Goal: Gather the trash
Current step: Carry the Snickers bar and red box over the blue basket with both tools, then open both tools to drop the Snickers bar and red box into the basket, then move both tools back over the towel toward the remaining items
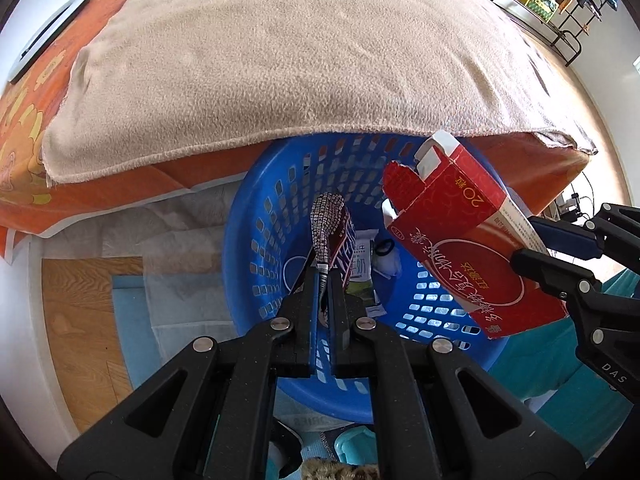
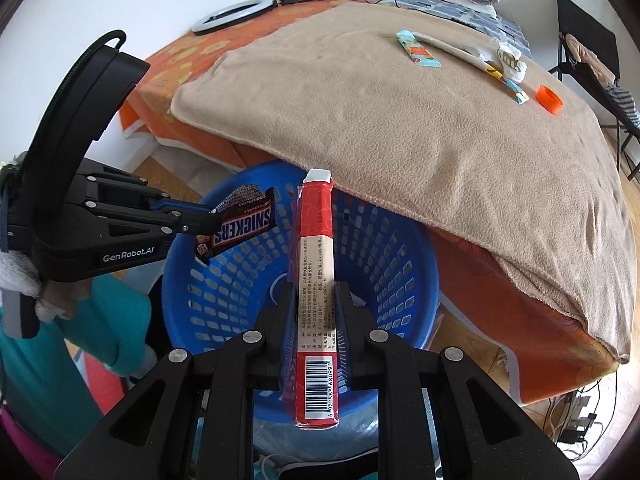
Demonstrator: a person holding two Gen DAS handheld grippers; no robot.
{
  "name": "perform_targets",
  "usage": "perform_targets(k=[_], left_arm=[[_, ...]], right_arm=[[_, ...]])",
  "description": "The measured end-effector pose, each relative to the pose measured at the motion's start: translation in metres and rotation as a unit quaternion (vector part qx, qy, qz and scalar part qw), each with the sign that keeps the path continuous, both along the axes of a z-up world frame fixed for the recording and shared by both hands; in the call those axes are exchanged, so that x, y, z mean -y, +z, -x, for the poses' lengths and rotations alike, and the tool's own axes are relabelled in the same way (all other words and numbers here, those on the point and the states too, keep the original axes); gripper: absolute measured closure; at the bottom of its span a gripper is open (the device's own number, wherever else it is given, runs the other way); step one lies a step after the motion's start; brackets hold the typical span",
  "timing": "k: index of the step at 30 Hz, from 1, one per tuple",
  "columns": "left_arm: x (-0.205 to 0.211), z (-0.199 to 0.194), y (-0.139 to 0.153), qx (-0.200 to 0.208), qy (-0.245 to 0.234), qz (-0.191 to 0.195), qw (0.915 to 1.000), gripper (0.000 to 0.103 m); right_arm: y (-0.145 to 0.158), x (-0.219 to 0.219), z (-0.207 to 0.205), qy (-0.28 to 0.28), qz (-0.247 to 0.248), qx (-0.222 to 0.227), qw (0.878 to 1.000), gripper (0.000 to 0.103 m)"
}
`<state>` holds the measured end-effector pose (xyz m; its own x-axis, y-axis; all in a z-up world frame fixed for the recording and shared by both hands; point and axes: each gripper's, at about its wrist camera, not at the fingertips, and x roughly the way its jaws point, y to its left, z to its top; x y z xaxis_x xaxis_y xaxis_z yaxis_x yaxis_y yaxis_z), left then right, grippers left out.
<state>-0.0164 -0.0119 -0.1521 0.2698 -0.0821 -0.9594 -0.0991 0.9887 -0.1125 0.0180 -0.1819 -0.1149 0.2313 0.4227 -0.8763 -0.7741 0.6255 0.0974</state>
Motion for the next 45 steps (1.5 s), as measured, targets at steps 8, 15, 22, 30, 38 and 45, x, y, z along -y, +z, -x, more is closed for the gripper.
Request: perform_targets(k=[8, 15, 22, 30, 38, 45], left_arm=[[0.003, -0.004, -0.011, -0.012, -0.002, -0.01, 0.9999, 0.101], [0.001, -0.008, -0.008, -0.007, 0.011, -0.014, 0.9998, 0.101], [-0.008, -0.008, -0.001, 0.005, 0.029, -0.018, 0.9994, 0.061], [-0.008, -0.009, 0.011, 0.022, 0.033, -0.022, 0.999, 0.061], [-0.004, -0.012, 0.026, 0.046, 0.027, -0.035, 0.998, 0.061], [0.0, -0.017, 0.043, 0.068, 0.026, -0.045, 0.9963, 0.06]], right_arm=[[-0.015, -0.008, -0.005, 0.003, 0.027, -0.005, 1.0, 0.086], [-0.019, -0.014, -0.007, -0.004, 0.034, 0.001, 0.999, 0.085], [-0.015, -0.012, -0.014, -0.024, 0.036, 0.002, 0.999, 0.062], [-0.004, -0.003, -0.019, -0.044, 0.013, 0.011, 0.999, 0.06], [0.001, 0.005, -0.024, -0.057, 0.004, 0.015, 0.998, 0.06], [0.011, 0.009, -0.032, -0.073, -0.009, 0.028, 0.997, 0.049]])
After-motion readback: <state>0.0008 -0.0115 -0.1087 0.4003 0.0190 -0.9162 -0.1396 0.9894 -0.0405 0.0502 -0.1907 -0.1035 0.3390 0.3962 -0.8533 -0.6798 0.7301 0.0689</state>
